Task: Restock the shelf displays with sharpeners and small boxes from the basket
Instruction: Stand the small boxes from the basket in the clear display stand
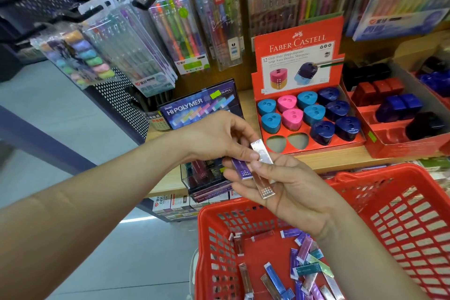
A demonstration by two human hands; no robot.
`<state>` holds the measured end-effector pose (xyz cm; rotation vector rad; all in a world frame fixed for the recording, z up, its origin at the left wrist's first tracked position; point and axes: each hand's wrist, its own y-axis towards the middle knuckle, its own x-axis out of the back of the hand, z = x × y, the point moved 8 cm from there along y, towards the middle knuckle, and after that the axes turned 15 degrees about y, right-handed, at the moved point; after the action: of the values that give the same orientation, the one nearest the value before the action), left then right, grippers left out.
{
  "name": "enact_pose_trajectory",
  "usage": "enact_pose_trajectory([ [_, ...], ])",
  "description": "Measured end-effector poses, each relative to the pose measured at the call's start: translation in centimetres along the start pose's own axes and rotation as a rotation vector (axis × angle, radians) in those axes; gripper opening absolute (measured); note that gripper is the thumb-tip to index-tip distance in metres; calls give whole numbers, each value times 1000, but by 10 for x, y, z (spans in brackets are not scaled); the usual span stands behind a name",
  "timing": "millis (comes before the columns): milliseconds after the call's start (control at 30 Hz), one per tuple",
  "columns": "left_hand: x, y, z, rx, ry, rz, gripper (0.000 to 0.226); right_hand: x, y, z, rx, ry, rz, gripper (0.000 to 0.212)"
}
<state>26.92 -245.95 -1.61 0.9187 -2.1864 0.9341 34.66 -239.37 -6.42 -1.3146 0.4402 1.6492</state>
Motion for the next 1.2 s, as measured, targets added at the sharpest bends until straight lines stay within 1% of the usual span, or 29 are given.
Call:
enact_pose_trajectory([
  [67,1,0,1,4,30,-13,20,1,1,0,18,-11,-13,25],
  [167,4,1,5,30,134,-52,26,4,4,3,58,-58,-51,32],
  [233,2,1,8,39,246,-12,24,6,5,5,94,-100,-78,30],
  [267,1,1,8,36,243,6,21,6,6,4,104,-111,-90,29],
  [333,1,0,8,32,131,-13,12,9,8,2,116,-125,-124,28],
  [433,15,-1,10,34,-95,-106,5,14,10,-1,144,-160,-169,27],
  [500,35,-2,18,61,-285,-214,8,17,11,-1,150,-194,-190,25],
  [533,47,-3,25,90,-350,-291,8,19,11,0,153,-203,-209,24],
  [567,60,-5,31,117,-358,-377,7,23,10,3,161,-197,-237,24],
  [633,77,-8,42,157,-232,-519,6,32,7,9,188,-140,-299,21],
  [667,78,-8,45,171,-148,-555,5,36,6,13,203,-100,-321,21],
  [800,61,-2,48,173,218,-590,7,43,3,24,248,9,-329,21],
  [867,57,1,45,152,339,-620,7,43,3,26,253,14,-318,21],
  [1000,54,3,37,113,403,-655,7,44,5,25,250,-49,-319,19],
  [1133,51,8,35,124,352,-626,8,42,5,22,225,-111,-319,15],
  [1200,52,11,34,126,367,-614,9,41,5,21,215,-104,-313,17],
])
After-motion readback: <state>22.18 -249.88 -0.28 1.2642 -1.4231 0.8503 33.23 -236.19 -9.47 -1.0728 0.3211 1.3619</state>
